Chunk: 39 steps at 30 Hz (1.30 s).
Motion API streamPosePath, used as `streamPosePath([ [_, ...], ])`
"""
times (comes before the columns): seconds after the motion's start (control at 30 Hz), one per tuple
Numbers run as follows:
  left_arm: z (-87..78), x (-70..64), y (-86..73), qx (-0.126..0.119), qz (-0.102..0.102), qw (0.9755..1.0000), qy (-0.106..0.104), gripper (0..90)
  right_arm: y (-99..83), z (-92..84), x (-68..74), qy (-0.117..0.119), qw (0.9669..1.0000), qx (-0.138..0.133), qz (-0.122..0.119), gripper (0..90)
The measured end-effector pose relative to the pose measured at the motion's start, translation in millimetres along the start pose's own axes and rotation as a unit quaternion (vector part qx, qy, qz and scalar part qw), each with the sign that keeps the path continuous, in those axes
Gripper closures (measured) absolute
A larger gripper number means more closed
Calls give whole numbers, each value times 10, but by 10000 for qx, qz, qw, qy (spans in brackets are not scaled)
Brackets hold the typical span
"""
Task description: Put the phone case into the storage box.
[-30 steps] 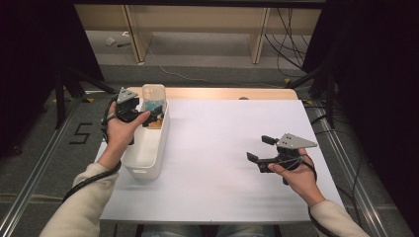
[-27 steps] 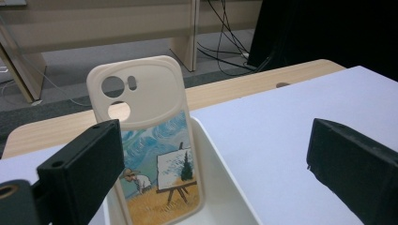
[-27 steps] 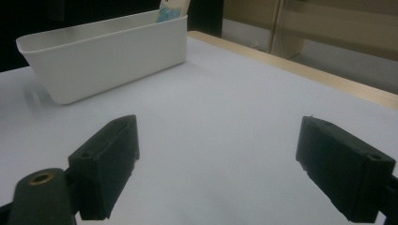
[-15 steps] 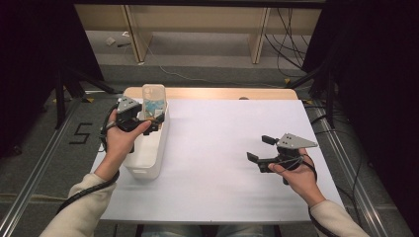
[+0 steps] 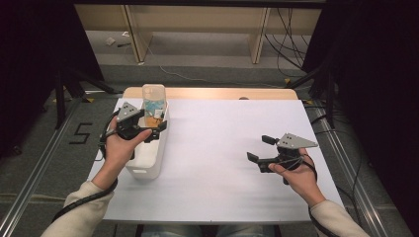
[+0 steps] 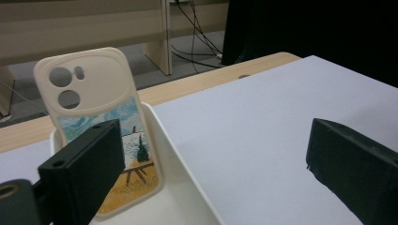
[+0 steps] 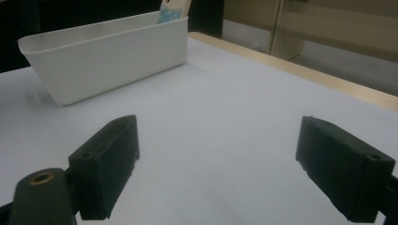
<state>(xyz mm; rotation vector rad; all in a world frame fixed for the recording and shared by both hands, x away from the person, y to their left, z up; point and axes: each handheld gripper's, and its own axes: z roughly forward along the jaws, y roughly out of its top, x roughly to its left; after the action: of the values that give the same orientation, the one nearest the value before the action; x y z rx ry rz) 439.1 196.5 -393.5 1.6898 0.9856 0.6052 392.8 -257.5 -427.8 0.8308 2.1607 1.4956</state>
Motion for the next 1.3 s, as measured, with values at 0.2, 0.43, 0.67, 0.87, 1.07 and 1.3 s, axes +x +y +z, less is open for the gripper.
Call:
streamPosePath([
  [0.2,-33,-71,-30,-59,53,9999,-133,44,4,-7,-4,4,10000,3,-10,147],
  [0.43,-81,-108,-73,-102,104,9995,-267,44,2,-11,-9,-1,10000,-2,-17,148],
  [0.67,-152,-148,-118,-131,176,9989,-417,44,4,-15,-9,12,10000,3,-26,149],
  [0.87,-213,-206,-176,-115,233,9982,-546,45,15,-39,-18,13,10000,-11,-23,153],
  [1.07,-269,-243,-216,-174,275,9971,-687,44,-9,-87,-47,-17,10000,9,-8,155],
  [1.3,-304,-244,-263,-175,349,9962,-776,44,-36,-137,-84,-82,10000,-18,24,155],
])
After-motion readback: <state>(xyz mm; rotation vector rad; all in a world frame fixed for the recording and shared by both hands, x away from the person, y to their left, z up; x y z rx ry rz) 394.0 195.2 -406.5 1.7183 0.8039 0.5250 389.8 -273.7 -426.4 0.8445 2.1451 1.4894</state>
